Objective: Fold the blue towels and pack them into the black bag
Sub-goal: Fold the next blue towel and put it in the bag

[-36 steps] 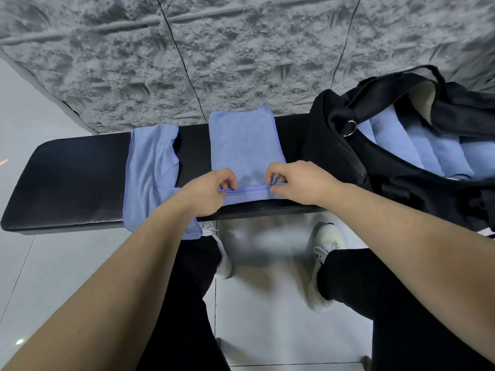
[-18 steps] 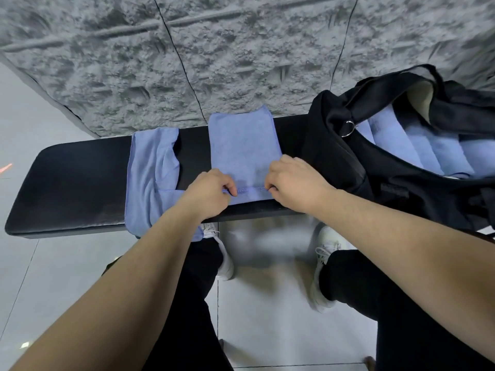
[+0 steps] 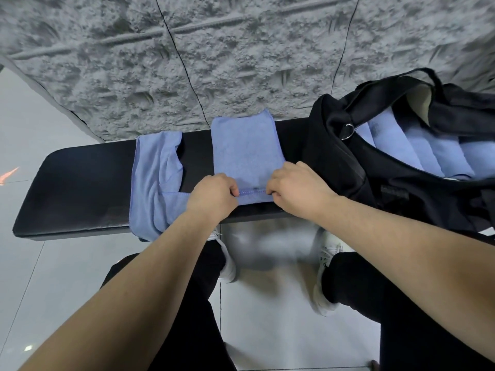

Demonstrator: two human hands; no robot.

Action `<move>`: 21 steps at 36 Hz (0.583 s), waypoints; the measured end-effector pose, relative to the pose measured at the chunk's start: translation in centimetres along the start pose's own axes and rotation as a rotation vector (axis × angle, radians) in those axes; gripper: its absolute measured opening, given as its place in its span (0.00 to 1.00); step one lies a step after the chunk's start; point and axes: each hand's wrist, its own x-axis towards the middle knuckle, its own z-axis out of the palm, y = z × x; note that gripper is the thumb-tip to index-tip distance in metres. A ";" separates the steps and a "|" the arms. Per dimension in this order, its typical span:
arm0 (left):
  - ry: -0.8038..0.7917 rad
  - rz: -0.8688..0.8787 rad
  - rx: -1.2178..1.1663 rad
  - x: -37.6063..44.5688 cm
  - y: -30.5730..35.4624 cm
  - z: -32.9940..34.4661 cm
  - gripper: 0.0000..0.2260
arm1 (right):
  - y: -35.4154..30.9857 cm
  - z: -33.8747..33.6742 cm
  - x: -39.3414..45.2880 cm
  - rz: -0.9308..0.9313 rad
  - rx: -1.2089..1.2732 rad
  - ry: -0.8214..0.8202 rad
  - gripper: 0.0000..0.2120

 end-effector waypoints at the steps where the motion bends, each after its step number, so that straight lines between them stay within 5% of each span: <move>1: 0.019 0.005 0.002 -0.1 0.0 0.1 0.06 | -0.1 0.0 -0.1 -0.002 -0.022 0.014 0.10; 5: 0.065 0.048 0.065 -0.3 0.1 0.2 0.06 | -0.4 0.1 -0.5 -0.018 -0.080 0.023 0.02; 21: 0.075 0.040 0.081 -0.6 0.7 0.2 0.09 | -0.6 0.5 0.1 0.067 -0.033 0.077 0.10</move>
